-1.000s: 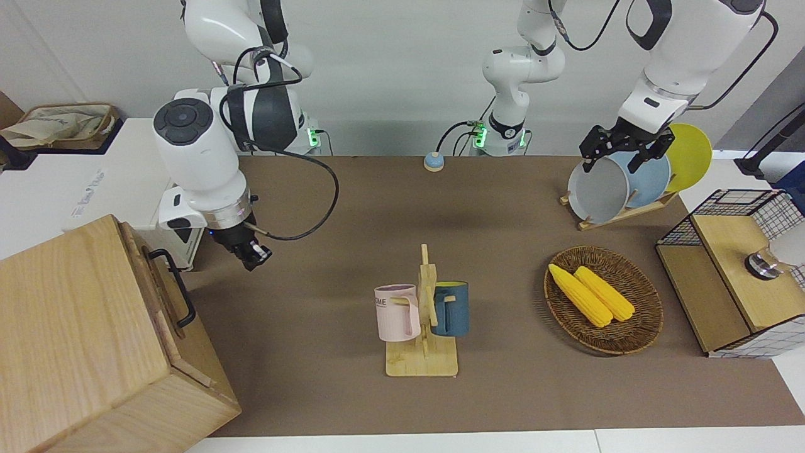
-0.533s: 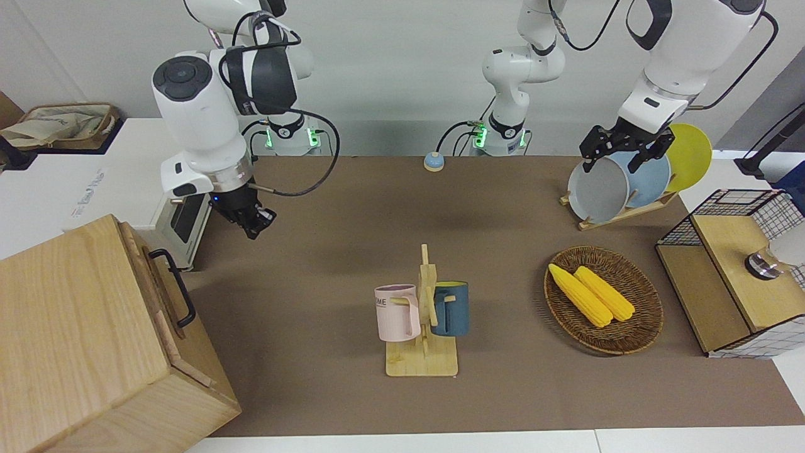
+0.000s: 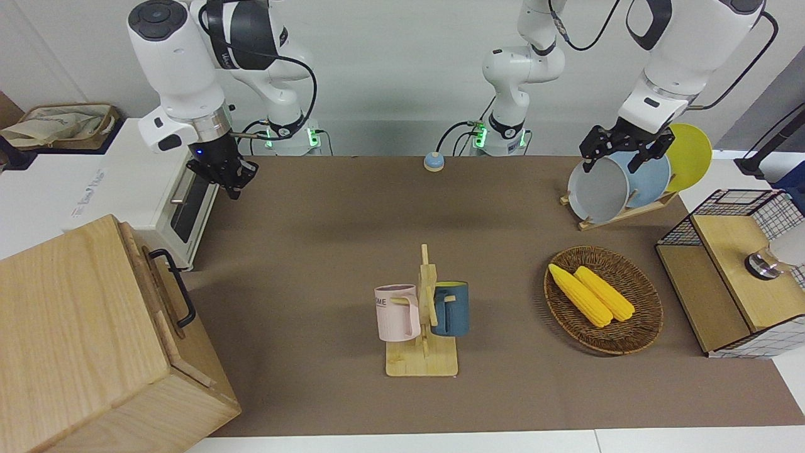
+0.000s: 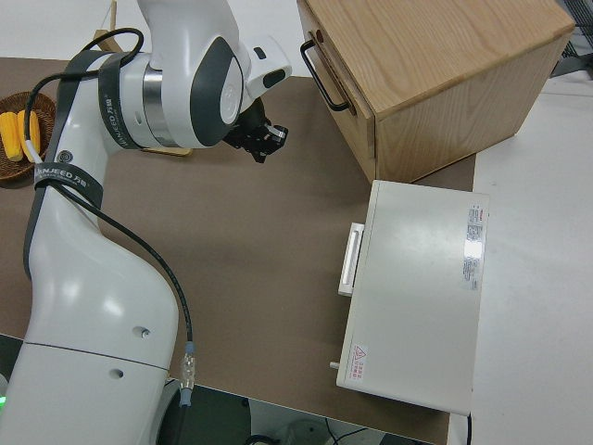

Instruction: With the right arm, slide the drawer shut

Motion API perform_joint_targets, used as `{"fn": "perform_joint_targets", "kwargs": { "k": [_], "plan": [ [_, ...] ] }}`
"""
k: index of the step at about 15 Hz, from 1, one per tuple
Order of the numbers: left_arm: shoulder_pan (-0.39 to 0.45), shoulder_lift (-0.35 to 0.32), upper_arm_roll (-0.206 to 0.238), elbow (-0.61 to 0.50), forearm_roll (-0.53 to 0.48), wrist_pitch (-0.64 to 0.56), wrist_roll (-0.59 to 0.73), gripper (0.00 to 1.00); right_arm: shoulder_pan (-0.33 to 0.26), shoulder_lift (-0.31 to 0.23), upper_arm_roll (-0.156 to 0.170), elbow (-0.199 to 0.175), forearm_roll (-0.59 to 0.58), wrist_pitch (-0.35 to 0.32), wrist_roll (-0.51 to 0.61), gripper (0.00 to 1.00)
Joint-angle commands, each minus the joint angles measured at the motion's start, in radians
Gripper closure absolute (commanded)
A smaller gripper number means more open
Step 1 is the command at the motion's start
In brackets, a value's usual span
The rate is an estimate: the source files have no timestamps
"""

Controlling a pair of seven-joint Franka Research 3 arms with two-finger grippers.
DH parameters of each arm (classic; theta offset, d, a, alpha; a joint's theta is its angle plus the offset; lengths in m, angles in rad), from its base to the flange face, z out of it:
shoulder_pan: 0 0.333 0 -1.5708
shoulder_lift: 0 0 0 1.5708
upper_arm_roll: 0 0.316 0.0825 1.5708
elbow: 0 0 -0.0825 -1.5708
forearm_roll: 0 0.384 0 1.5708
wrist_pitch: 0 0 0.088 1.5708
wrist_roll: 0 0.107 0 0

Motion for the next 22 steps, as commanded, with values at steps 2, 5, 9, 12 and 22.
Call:
{"fn": "perform_joint_targets", "kwargs": {
  "k": [2, 5, 9, 12, 22],
  "plan": [
    [-0.007, -0.004, 0.000, 0.009, 0.018, -0.018, -0.010, 0.01, -0.003, -0.024, 0.015, 0.000, 0.057, 0.020, -0.051, 0.997],
    [-0.007, -0.004, 0.000, 0.010, 0.018, -0.018, -0.010, 0.01, -0.003, -0.012, 0.019, 0.052, 0.059, -0.023, -0.051, 0.457],
    [-0.005, -0.004, 0.000, 0.010, 0.018, -0.018, -0.010, 0.01, -0.001, -0.002, 0.019, 0.072, 0.043, -0.043, -0.045, 0.017],
    [-0.007, -0.003, 0.000, 0.010, 0.018, -0.018, -0.010, 0.01, 0.013, -0.002, 0.019, 0.072, 0.042, -0.042, -0.041, 0.017],
    [-0.007, -0.003, 0.000, 0.010, 0.018, -0.018, -0.010, 0.01, 0.023, -0.030, 0.016, 0.106, 0.010, -0.077, -0.051, 0.015]
  ]
}}
